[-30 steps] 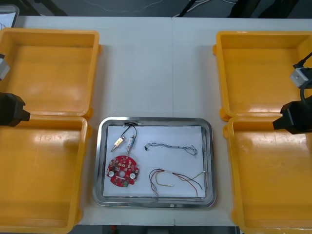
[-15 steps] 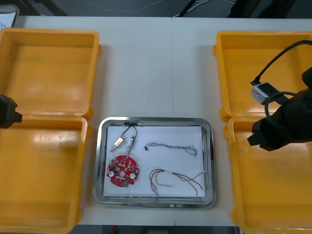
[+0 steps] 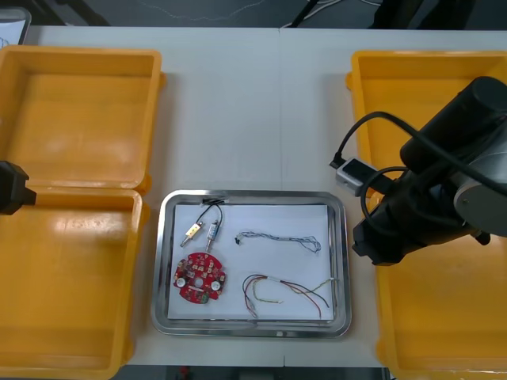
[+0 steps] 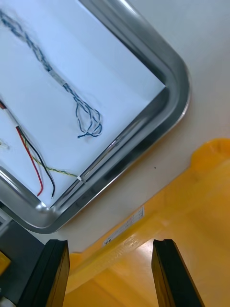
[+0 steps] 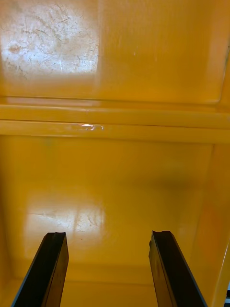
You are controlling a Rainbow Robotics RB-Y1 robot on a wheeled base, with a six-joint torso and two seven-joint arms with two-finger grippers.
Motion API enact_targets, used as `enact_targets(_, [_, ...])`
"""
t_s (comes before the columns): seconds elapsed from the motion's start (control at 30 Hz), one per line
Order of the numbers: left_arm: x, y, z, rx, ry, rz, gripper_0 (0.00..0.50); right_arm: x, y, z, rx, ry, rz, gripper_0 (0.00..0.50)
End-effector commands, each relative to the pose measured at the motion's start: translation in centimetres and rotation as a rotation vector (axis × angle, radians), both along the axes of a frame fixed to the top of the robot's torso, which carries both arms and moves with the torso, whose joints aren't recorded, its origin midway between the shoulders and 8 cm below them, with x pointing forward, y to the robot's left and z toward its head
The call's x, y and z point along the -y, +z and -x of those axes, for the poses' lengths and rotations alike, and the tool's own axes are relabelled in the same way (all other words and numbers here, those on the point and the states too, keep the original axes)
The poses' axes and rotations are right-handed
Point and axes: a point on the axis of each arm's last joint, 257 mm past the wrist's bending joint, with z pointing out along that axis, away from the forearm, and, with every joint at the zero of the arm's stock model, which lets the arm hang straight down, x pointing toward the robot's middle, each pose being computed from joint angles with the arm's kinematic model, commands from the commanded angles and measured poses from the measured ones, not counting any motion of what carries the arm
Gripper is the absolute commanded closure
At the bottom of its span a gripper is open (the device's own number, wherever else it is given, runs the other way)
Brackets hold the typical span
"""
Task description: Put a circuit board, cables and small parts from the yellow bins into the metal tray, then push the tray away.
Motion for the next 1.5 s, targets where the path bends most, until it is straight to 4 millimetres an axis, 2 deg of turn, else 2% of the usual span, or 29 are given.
enact_targets(0.03, [0.1, 0.1, 0.7, -0.001, -0.081, -0.037, 0.000, -3.0, 0.6, 0.0, 0.064, 0.138, 0.046, 0.000])
enact_targets(0.3, [0.2, 0.0, 0.8, -0.004, -0.084, -0.036, 0.000, -7.3, -0.8, 0.8, 0.107, 0.291, 0.097, 0.000])
enact_targets(0.83, [0.3, -0.1, 1.0, -0.011, -0.088, -0.033, 0.000, -13.2, -4.4, 4.2, 0.036, 0.457, 0.137, 0.000])
enact_targets(1.23, [0.2, -0.1, 1.0, -0.011, -0.088, -0.033, 0.000, -15.0, -8.4, 5.7, 0.019, 0.525, 0.203, 0.000])
enact_targets(1.4, [0.2, -0.1, 1.0, -0.011, -0.088, -0.033, 0.000, -15.5, -9.5, 5.8, 0.073, 0.560, 0.235, 0.000])
enact_targets(1.5, [0.2, -0.1, 1.0, -0.011, -0.088, -0.033, 0.000, -16.0, -10.0, 6.6, 0.069, 0.587, 0.237, 0.000])
